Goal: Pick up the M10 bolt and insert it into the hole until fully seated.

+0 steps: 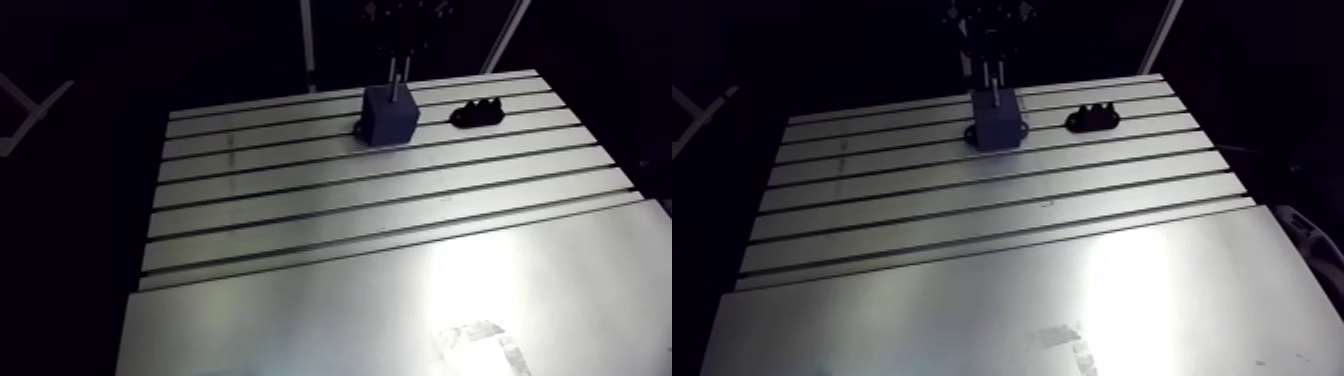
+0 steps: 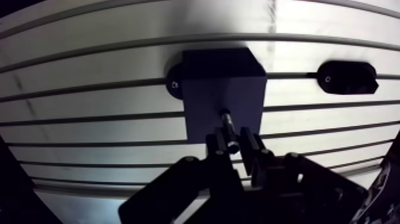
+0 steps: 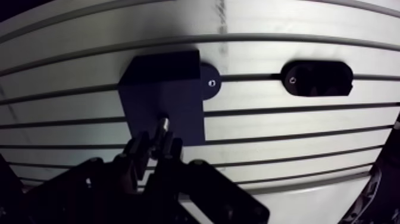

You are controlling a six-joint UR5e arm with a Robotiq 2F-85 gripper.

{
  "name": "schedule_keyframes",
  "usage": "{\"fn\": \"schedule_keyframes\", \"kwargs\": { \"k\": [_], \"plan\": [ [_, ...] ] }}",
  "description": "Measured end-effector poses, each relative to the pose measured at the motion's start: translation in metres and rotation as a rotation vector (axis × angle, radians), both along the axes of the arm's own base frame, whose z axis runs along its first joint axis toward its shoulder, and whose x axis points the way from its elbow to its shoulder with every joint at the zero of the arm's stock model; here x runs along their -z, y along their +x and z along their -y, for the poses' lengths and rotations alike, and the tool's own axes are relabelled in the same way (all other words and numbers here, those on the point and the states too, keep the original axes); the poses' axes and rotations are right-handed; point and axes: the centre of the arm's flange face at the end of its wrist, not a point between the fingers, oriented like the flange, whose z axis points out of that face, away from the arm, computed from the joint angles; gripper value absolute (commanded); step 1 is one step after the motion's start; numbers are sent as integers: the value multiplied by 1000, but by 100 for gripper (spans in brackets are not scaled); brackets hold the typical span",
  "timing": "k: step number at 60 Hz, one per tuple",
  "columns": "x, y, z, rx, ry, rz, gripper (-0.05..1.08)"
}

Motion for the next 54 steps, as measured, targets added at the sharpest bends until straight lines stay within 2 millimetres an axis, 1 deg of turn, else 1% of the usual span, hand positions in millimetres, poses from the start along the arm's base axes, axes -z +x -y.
{"fn": "schedule_keyframes", "kwargs": {
  "k": [28,54],
  "plan": [
    [-9,0,1,-3,0,2,108],
    [-8,1,1,-2,-1,1,108]
  ]
}}
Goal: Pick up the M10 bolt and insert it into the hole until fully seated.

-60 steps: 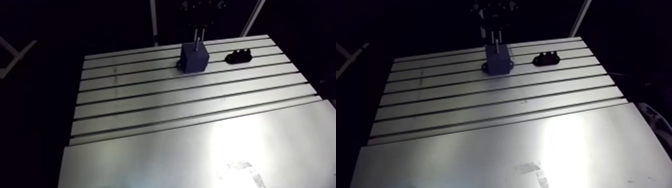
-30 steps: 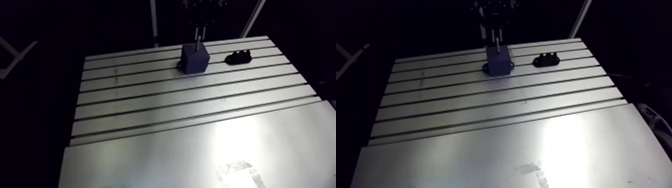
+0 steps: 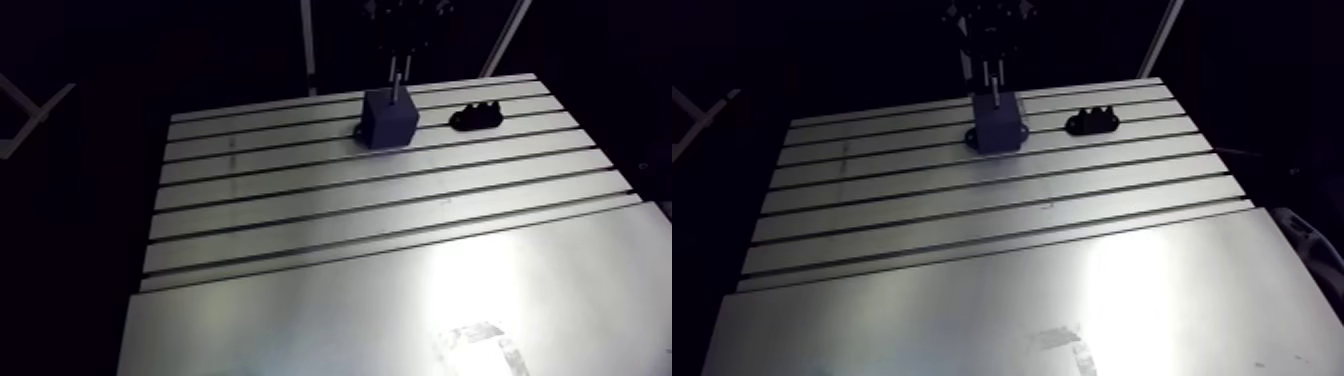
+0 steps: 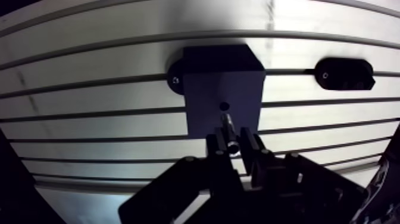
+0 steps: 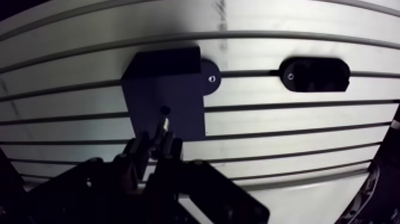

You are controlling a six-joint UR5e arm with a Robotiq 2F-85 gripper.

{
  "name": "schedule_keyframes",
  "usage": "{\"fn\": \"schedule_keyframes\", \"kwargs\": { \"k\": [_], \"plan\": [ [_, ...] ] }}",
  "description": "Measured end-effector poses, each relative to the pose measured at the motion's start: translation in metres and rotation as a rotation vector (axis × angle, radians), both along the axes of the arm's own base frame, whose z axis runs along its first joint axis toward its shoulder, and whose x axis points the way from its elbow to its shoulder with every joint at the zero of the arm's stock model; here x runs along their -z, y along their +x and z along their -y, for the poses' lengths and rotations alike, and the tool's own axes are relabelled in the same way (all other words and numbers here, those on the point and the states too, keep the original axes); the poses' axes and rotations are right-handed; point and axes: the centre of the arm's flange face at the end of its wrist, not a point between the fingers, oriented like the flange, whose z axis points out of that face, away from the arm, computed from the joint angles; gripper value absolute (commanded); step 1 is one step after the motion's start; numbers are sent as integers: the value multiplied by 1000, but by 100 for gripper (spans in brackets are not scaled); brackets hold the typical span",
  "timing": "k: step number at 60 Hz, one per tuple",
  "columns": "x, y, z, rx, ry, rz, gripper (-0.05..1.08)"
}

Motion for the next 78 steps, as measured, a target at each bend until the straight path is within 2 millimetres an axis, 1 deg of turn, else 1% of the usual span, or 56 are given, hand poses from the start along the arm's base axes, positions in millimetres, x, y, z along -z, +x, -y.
{"fn": "schedule_keyframes", "kwargs": {
  "k": [78],
  "plan": [
    [3,0,1,6,6,-19,108]
  ]
}}
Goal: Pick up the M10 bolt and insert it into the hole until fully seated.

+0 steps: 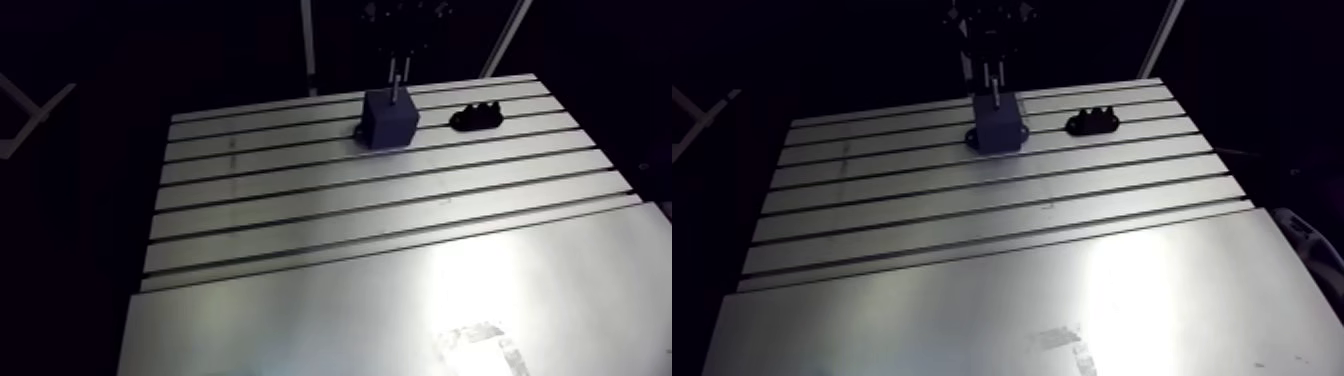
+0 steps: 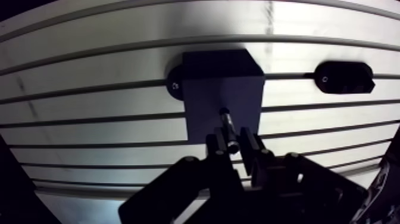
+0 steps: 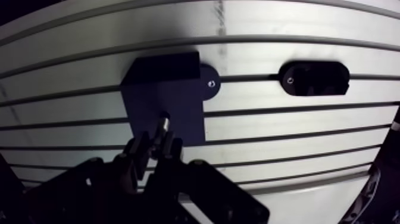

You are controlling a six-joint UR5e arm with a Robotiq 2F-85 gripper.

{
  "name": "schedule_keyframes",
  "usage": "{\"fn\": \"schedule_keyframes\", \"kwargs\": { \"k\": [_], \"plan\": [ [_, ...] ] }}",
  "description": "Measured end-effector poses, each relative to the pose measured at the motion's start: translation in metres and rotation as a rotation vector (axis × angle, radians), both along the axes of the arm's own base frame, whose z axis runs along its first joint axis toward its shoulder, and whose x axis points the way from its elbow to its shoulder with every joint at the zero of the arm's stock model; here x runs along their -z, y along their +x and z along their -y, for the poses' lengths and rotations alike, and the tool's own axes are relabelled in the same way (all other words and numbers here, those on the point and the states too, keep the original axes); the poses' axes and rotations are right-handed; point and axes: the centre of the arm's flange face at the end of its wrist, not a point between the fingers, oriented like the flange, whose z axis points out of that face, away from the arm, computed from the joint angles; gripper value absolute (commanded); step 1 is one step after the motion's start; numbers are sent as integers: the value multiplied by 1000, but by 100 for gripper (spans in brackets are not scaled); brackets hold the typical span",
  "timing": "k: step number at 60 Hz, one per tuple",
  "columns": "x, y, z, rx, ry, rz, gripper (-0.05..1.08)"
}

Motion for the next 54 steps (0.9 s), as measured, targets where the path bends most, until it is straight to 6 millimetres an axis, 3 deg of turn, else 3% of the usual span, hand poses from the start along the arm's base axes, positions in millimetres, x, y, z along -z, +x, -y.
{"fn": "schedule_keyframes", "kwargs": {
  "k": [54],
  "plan": [
    [6,2,1,-2,0,-3,108]
  ]
}}
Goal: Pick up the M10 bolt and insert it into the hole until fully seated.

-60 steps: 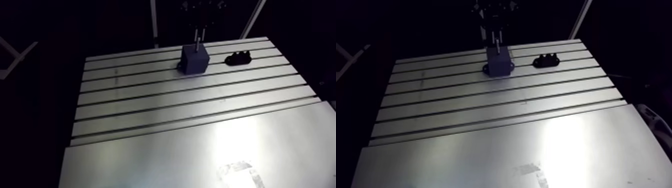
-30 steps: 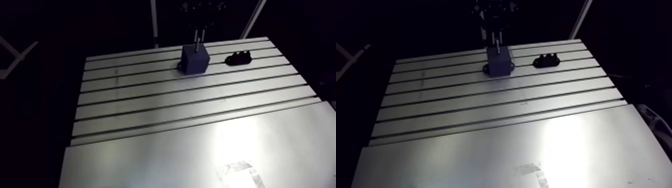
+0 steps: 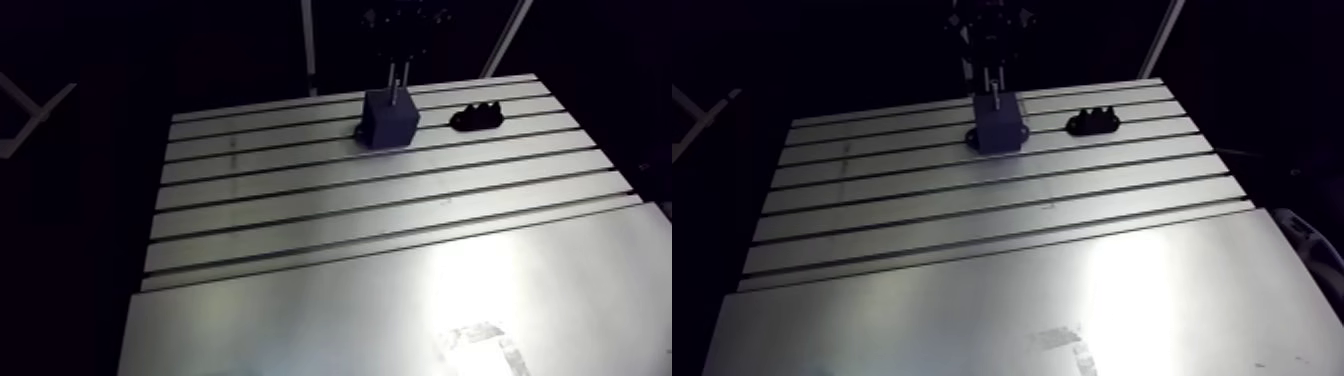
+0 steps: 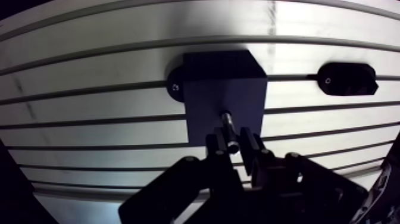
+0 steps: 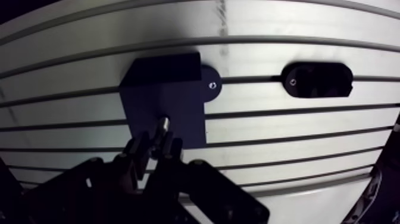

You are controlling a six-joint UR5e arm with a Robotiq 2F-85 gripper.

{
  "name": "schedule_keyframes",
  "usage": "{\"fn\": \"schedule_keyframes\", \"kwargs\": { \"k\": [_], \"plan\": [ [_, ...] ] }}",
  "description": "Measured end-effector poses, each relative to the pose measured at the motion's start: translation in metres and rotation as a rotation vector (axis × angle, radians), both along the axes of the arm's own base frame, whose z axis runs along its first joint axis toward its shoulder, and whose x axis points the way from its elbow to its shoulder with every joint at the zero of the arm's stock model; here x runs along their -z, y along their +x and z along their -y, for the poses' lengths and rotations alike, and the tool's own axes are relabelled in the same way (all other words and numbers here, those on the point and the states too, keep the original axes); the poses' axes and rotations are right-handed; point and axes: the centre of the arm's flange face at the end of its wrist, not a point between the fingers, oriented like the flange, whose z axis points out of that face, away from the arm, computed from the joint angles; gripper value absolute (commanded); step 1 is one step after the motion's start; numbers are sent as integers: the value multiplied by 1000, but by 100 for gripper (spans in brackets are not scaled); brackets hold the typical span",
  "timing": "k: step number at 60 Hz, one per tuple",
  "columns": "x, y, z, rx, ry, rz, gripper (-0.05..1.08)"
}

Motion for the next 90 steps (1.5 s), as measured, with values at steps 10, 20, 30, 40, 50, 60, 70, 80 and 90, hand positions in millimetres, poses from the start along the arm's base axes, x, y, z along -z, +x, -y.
{"fn": "schedule_keyframes", "kwargs": {
  "k": [10,20,30,40,50,60,70,80,90],
  "plan": [
    [1,1,0,2,0,1,108],
    [3,2,-1,4,-1,6,108],
    [5,3,-1,4,0,5,108],
    [6,4,-1,2,4,-6,93],
    [6,3,-1,-3,8,-16,0],
    [2,4,1,-9,8,-29,0],
    [-1,3,2,-13,7,-47,0],
    [-2,3,3,-15,7,-56,0],
    [-6,4,3,-16,9,-62,0]
  ]
}}
